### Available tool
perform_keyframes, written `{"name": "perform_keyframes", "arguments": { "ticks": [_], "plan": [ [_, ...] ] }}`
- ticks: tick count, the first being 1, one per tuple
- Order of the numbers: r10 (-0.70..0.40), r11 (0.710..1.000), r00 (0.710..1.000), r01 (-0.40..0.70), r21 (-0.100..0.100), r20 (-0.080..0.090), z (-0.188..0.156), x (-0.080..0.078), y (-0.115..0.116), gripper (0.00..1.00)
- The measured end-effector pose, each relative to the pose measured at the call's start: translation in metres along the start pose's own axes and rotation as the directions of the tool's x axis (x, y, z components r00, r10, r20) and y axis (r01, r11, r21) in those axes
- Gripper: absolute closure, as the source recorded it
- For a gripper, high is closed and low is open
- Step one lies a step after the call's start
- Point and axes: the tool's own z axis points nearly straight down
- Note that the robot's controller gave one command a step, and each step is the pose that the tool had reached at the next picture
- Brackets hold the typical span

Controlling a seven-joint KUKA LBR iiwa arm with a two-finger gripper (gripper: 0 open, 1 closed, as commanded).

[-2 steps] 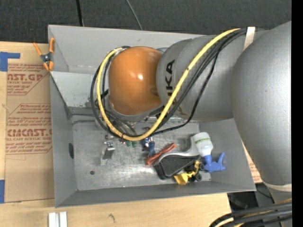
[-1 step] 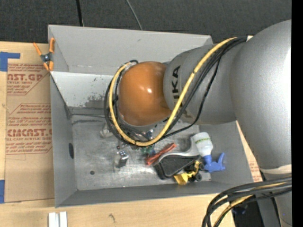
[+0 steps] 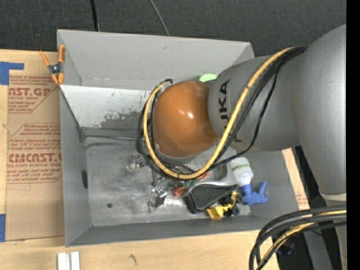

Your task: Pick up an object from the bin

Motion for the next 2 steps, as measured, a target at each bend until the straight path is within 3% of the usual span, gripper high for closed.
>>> {"name": "perform_keyframes", "arguments": {
  "ticks": [1, 2],
  "plan": [
    [-0.021, 1.0, 1.0, 0.021, 0.002, 0.015, -0.01, 0.018, -0.03, 0.0],
    [0.027, 1.0, 1.0, -0.027, 0.001, 0.013, 0.023, 0.015, -0.075, 0.0]
  ]
}}
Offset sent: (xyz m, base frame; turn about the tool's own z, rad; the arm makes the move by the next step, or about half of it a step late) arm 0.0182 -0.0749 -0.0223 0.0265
